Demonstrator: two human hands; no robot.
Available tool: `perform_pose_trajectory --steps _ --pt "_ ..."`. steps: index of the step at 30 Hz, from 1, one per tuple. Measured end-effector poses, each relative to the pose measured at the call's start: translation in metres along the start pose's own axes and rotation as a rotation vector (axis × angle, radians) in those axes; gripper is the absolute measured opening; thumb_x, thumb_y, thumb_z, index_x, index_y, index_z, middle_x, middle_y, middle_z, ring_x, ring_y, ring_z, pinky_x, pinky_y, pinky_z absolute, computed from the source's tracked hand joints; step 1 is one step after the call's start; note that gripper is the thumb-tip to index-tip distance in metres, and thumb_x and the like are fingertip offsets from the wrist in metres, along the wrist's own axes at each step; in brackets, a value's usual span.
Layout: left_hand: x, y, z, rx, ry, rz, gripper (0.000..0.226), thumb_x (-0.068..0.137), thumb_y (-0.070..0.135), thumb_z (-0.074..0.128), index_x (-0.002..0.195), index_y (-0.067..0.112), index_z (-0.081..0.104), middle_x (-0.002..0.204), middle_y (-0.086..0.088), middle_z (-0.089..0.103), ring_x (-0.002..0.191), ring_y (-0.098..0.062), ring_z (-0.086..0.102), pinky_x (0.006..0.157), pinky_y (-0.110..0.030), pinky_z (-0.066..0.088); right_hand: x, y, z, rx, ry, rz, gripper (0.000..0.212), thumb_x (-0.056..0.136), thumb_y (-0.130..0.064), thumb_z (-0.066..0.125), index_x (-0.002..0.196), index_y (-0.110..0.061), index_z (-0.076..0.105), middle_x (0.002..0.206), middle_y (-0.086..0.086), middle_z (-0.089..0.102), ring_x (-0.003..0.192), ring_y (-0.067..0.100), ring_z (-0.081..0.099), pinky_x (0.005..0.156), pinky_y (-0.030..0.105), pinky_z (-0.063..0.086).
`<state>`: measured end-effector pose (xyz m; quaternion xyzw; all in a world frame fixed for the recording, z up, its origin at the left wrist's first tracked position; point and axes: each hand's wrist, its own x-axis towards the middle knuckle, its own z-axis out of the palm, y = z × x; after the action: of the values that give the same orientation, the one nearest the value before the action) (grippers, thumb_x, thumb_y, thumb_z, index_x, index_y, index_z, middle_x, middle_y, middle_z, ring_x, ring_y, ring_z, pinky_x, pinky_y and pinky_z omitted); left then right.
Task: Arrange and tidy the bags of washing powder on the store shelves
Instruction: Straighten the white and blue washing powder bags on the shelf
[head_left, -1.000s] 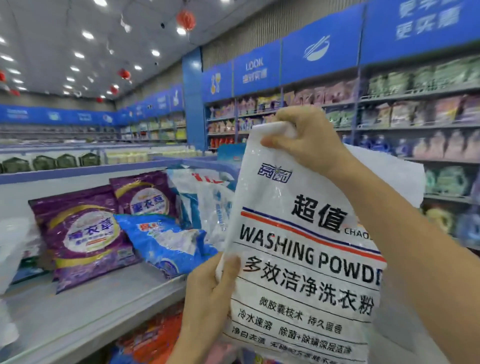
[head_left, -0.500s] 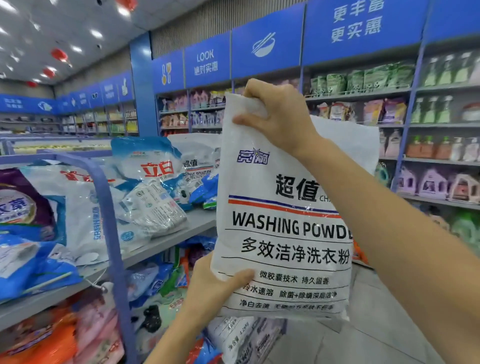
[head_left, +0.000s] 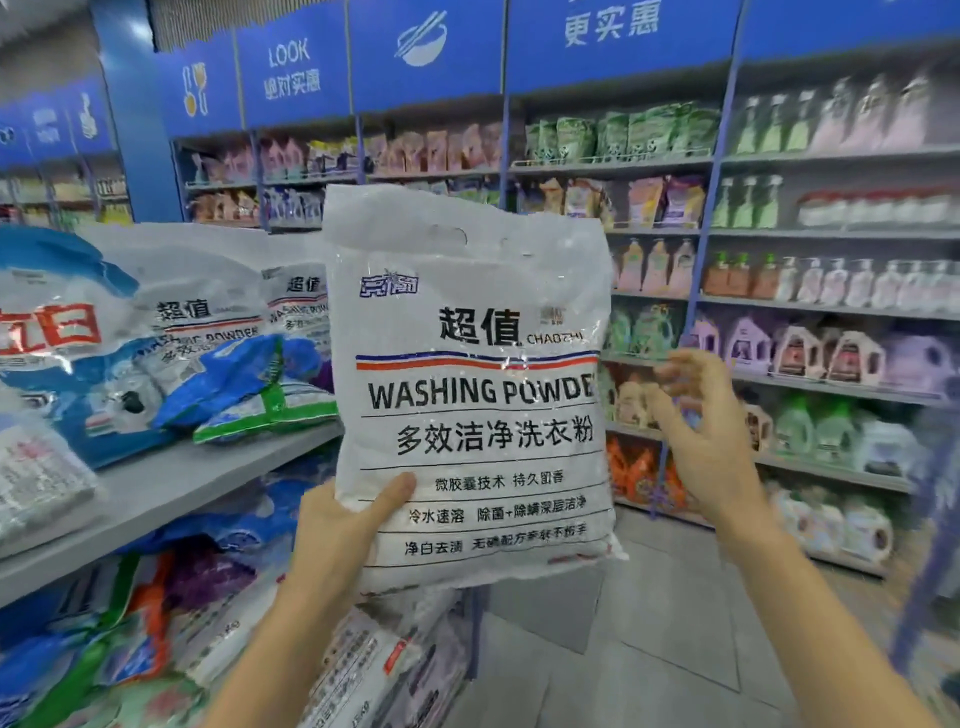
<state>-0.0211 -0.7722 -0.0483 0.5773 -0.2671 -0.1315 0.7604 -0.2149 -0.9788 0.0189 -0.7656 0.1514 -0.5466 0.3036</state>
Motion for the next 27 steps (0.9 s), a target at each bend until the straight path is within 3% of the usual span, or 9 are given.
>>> perform_pose_trajectory --steps 4,8,11,14,15,17,21,25,27 --pt "0.069 -0.021 0.034 -0.059 0.001 0.007 0.037 0.057 0.032 0.077 0.091 0.018 0.072 0.086 -0.006 0.076 0.078 -0.025 0.073 0.068 -0.040 0.057 0.025 0.107 0.035 0.314 -0.185 0.475 0.029 0.101 -0.018 0.035 0.129 -0.016 0.043 0.134 0.012 0.050 0.097 0.006 0.058 0.088 0.028 0.042" --pt "0.144 -0.038 0.067 -0.086 -0.018 -0.031 0.033 0.058 0.028 0.076 0.087 0.012 0.073 0.079 -0.011 0.075 0.068 -0.026 0.073 0.047 -0.029 0.055 0.059 0.169 0.076 0.482 -0.344 0.610 0.073 0.079 -0.064 0.040 0.139 -0.023 0.043 0.149 0.000 0.038 0.136 0.014 0.037 0.113 0.041 0.030" --pt "0.199 -0.052 0.085 -0.070 -0.004 -0.040 0.032 0.056 0.029 0.077 0.083 0.011 0.073 0.079 -0.012 0.075 0.069 -0.028 0.073 0.049 -0.032 0.057 0.104 0.214 0.092 0.467 -0.403 0.568 0.080 0.071 -0.071 0.047 0.132 -0.018 0.052 0.133 0.005 0.058 0.123 0.014 0.054 0.100 0.031 0.047" --pt "0.245 -0.064 0.098 -0.052 0.034 -0.038 0.034 0.056 0.029 0.076 0.084 0.010 0.072 0.080 -0.013 0.075 0.071 -0.029 0.073 0.054 -0.035 0.058 0.153 0.256 0.117 0.336 -0.468 0.529 0.069 0.079 -0.065 0.035 0.131 -0.023 0.055 0.135 0.003 0.056 0.139 0.022 0.033 0.115 0.045 0.026" --pt "0.259 -0.068 0.101 -0.048 0.050 -0.036 0.032 0.059 0.027 0.076 0.085 0.009 0.072 0.080 -0.013 0.075 0.071 -0.029 0.073 0.052 -0.034 0.058 0.167 0.265 0.127 0.339 -0.500 0.518 0.067 0.079 -0.066 0.033 0.125 -0.024 0.059 0.125 -0.003 0.064 0.133 0.018 0.043 0.112 0.040 0.033" --pt "0.287 -0.077 0.106 -0.039 0.099 -0.022 0.024 0.066 0.021 0.076 0.086 0.008 0.071 0.078 -0.013 0.075 0.067 -0.027 0.073 0.048 -0.032 0.056 0.194 0.277 0.149 0.406 -0.535 0.517 0.060 0.077 -0.064 0.036 0.113 -0.026 0.064 0.106 -0.014 0.071 0.107 0.004 0.063 0.084 0.017 0.052" --pt "0.334 -0.090 0.114 0.002 0.203 0.026 0.017 0.071 0.019 0.075 0.085 0.010 0.072 0.078 -0.010 0.075 0.067 -0.023 0.073 0.047 -0.028 0.054 0.248 0.307 0.189 0.502 -0.546 0.511 0.036 0.082 -0.049 0.043 0.074 -0.038 0.076 0.078 -0.021 0.072 0.077 -0.008 0.067 0.058 0.006 0.049" --pt "0.378 -0.102 0.128 0.072 0.344 0.077 0.010 0.076 0.021 0.074 0.083 0.014 0.072 0.080 -0.006 0.076 0.076 -0.026 0.073 0.065 -0.039 0.059 0.309 0.345 0.225 0.592 -0.779 0.456 0.039 0.080 -0.054 0.042 0.094 -0.038 0.074 0.102 -0.010 0.072 0.097 0.005 0.067 0.079 0.020 0.056" --pt "0.399 -0.108 0.136 0.090 0.418 0.096 0.009 0.077 0.022 0.074 0.082 0.015 0.072 0.080 -0.007 0.076 0.074 -0.024 0.073 0.069 -0.041 0.058 0.340 0.367 0.243 0.615 -0.817 0.418 0.043 0.078 -0.055 0.043 0.101 -0.031 0.071 0.100 -0.013 0.072 0.095 0.004 0.068 0.073 0.018 0.056"
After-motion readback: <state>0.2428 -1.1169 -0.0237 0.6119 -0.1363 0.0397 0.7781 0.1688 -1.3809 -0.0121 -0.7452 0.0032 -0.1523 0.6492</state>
